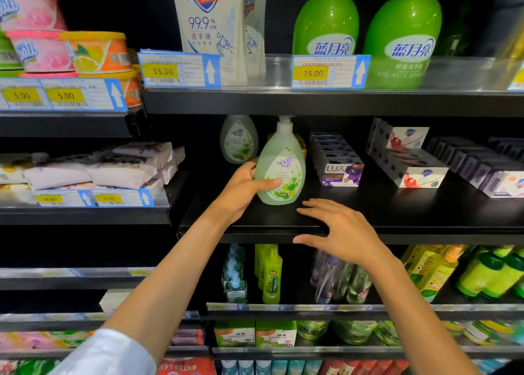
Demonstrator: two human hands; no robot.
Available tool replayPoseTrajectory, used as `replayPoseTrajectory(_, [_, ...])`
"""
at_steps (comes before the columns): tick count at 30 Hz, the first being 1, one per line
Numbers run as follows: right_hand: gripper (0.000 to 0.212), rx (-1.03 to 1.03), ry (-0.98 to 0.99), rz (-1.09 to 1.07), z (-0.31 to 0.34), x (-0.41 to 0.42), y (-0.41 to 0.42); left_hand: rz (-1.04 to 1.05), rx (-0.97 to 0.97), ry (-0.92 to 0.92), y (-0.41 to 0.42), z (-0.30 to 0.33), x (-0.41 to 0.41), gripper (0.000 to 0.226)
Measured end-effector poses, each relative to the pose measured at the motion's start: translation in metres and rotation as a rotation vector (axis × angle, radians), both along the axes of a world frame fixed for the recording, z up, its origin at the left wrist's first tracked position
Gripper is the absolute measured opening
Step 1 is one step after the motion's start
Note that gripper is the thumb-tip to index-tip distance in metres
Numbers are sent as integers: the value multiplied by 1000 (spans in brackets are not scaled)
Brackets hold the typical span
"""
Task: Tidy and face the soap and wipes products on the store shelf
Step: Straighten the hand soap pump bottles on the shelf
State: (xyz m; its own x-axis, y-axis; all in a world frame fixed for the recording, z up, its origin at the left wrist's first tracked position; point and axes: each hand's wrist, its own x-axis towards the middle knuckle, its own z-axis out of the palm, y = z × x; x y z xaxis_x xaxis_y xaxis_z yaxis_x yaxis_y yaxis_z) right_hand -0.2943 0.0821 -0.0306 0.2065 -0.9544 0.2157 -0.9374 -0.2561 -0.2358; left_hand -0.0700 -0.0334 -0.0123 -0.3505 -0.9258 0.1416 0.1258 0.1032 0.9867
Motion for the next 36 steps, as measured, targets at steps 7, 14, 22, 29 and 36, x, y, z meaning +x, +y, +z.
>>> replayPoseTrajectory(7, [89, 4, -19, -14, 2, 1, 0, -58, -4, -43, -27, 2, -15, 65])
replayPoseTrajectory(14, [87, 0, -19, -25, 2, 2, 0, -5, -13, -64, -42, -4, -23, 74])
replayPoseTrajectory(22, [90, 32, 43, 16, 6, 12, 0, 429, 32, 72, -66, -10, 15, 48])
replayPoseTrajectory(29, [88, 54, 78, 39, 5, 45, -13, 614, 56, -13, -114, -1, 21, 70])
replayPoseTrajectory(36, [86, 13, 72, 27, 1, 40, -14, 579, 31, -3, -144, -5, 22, 71])
